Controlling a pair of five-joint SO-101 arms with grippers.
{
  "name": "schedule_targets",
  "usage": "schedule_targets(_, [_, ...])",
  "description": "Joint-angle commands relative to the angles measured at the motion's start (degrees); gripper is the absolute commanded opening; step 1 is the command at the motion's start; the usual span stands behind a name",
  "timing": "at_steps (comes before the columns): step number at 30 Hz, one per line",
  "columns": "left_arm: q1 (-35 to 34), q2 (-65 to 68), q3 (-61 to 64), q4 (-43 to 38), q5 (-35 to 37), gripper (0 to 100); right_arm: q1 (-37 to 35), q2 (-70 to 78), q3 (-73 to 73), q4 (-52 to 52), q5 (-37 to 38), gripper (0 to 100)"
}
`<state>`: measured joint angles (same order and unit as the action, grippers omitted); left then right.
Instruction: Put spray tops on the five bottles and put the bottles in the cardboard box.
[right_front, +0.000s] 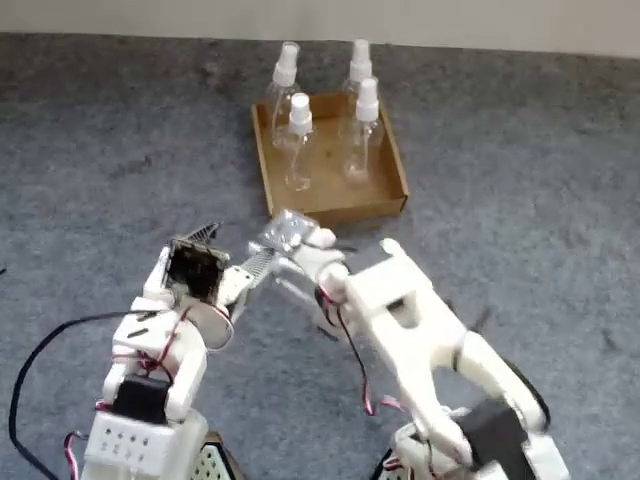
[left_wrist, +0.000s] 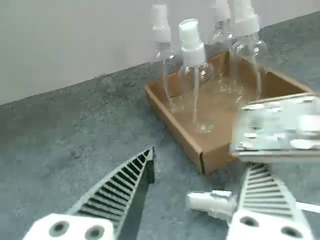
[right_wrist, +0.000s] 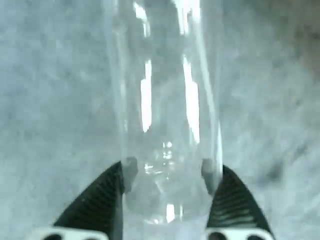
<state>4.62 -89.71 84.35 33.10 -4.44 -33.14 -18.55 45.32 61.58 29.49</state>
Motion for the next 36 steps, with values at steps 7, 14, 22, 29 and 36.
schedule_targets(7, [0.04,0.48,-0.66,-0.88,-0.44,20,15.87,-16.75,5.49,12.44,9.85,9.1])
schedule_targets(14, [0.13,0.66,-4.35,1.67,-0.26,20,28.35,-16.57,5.76,12.44,15.3,9.1])
schedule_targets(22, [0.22,18.15,-14.11,6.68,-2.37,20,33.98,-16.13,5.76,12.35,15.82,9.1])
schedule_targets(29, [10.77,40.31,-24.13,14.59,-17.05,20,29.67,-16.4,5.85,12.35,15.82,9.1])
schedule_targets(36, [22.55,45.76,-26.42,17.49,-26.37,20,20.88,-16.75,11.47,8.04,15.38,9.1])
